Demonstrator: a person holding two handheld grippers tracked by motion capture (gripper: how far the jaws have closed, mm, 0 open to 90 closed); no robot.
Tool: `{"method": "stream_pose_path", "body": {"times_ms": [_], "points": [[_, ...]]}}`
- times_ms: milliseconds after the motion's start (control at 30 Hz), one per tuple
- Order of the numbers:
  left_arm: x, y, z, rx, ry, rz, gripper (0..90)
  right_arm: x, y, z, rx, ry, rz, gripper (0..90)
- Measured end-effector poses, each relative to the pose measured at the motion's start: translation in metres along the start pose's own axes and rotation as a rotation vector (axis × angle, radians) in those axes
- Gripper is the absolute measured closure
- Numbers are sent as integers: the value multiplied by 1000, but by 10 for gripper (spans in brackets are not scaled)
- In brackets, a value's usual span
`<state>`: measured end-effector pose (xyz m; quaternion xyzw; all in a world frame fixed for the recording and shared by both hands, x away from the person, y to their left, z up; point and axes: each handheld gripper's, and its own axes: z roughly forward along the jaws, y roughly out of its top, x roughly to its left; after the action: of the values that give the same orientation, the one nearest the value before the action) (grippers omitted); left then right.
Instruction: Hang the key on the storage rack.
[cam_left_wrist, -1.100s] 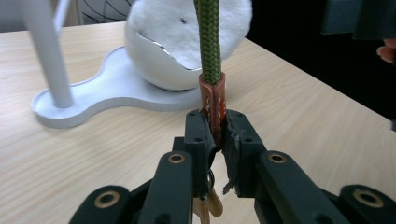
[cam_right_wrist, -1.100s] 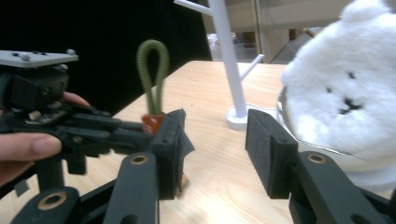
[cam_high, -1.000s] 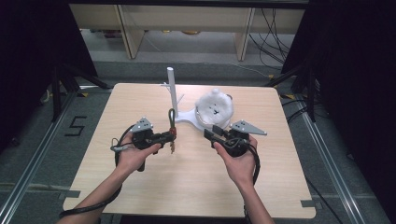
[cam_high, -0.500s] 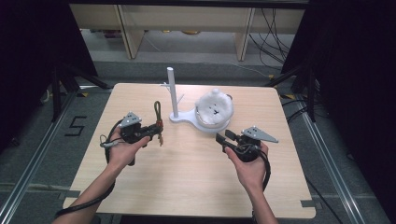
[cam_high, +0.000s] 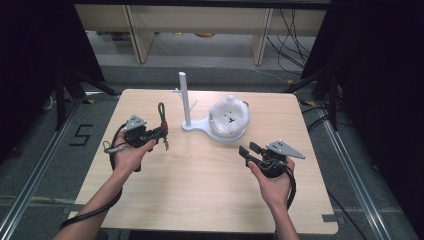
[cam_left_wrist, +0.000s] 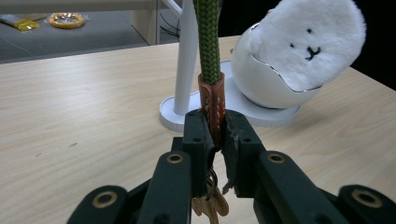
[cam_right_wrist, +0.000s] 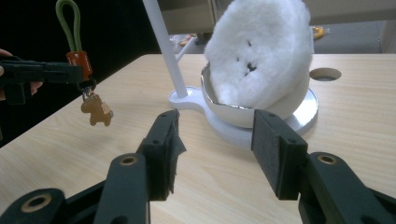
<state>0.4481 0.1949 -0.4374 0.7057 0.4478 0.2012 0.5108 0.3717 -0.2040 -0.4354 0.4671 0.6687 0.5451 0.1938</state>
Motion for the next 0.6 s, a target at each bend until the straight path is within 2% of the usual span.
{"method": "stream_pose_path", "body": {"times_ms": [33,133,167,200,267,300,333,433,500,600], "points": [[1,0,1,0,5,1,798,1,-1,-1,3,-1,26,528],[2,2,3,3,14,-2,797,-1,-3,0,-2,-8,12,529],[3,3,6,2,17,-7,797,0,-5,-1,1,-4,39,529],[4,4,8,3,18,-6,797,-2,-5,-1,-4,-9,18,530],[4,5,10,5,22,-10,797,-3,-7,0,-6,-1,9,530],[5,5,11,8,25,-10,797,0,-7,-1,6,-7,48,530],[5,5,11,8,25,-10,797,-2,-7,-1,-1,0,22,530],[7,7,15,8,33,-13,797,-3,-7,-1,-4,-1,23,530],[8,9,18,2,36,-11,797,-3,-8,-1,-9,-7,5,530],[8,13,19,3,45,-6,797,-2,-9,-1,3,-5,24,529]]}}
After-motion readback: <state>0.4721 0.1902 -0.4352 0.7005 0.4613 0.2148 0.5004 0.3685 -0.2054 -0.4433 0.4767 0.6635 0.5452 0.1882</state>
